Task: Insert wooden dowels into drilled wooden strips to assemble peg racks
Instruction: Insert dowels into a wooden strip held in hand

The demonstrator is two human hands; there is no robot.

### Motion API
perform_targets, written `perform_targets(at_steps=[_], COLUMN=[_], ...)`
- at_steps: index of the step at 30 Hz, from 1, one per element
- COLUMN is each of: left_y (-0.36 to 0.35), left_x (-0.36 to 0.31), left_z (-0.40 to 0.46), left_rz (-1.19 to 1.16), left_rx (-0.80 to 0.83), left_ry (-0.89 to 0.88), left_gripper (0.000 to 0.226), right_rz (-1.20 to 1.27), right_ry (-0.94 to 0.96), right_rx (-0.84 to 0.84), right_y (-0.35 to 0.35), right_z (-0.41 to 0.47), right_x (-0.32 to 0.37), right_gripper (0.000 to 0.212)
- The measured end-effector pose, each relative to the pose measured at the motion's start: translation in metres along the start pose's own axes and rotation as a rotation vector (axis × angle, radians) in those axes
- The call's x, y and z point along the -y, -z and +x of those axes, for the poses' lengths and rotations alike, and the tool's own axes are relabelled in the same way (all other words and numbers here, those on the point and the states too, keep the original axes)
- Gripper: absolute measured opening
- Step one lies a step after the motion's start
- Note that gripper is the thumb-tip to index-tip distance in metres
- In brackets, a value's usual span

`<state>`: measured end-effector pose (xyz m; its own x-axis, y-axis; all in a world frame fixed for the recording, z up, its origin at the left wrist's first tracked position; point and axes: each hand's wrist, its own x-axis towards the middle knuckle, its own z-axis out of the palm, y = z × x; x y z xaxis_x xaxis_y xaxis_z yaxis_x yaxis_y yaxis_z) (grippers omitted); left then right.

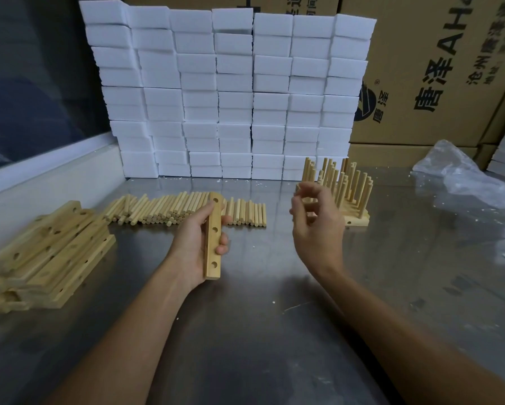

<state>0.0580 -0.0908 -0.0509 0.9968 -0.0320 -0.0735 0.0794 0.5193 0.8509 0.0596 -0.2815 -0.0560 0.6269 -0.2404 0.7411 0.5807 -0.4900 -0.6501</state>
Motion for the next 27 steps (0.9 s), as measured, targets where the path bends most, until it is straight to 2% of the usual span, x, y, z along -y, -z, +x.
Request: perform_targets(at_steps=[4,8,12,16,19,23,27], left_y=[-0.001,-0.002,-0.006,-0.008,-0.010,-0.012,-0.014], left_x=[0.001,0.004,0.007,0.012,0.012,0.012,0.013], left_z=[-0.001,-0.002,-0.003,-0.002,-0.003,-0.004,-0.005], left_rz=[0.100,0.247,0.292,0.317,0.320,0.287,0.321], left_rx=[-0.004,-0.007,0.048,0.100,0.130,0.168,0.154], left_ry=[-0.050,-0.148,-0.180,-0.176,-0.171,-0.148,-0.152], left_gripper=[0.026,0.026,0.025,0.025,0.026,0.026,0.028], right_rz=[-0.072,-0.102,-0.095,-0.099,-0.100,-0.105,-0.139], right_ry=[0.113,0.143,0.230,0.383,0.348,0.317,0.309], right_rx=[0.047,0.052,0.064,0.124,0.162,0.131,0.169], right_y=[-0.003,-0.003,-0.005,-0.008,-0.010,-0.013,-0.009], right_z=[-0.006,-0.007,-0.008,-0.011,-0.014,-0.015,-0.014], right_x=[0.005,0.007,0.011,0.016,0.018,0.020,0.021], right_gripper=[0.024,0.014,0.010,0.024,0.024,0.016,0.013])
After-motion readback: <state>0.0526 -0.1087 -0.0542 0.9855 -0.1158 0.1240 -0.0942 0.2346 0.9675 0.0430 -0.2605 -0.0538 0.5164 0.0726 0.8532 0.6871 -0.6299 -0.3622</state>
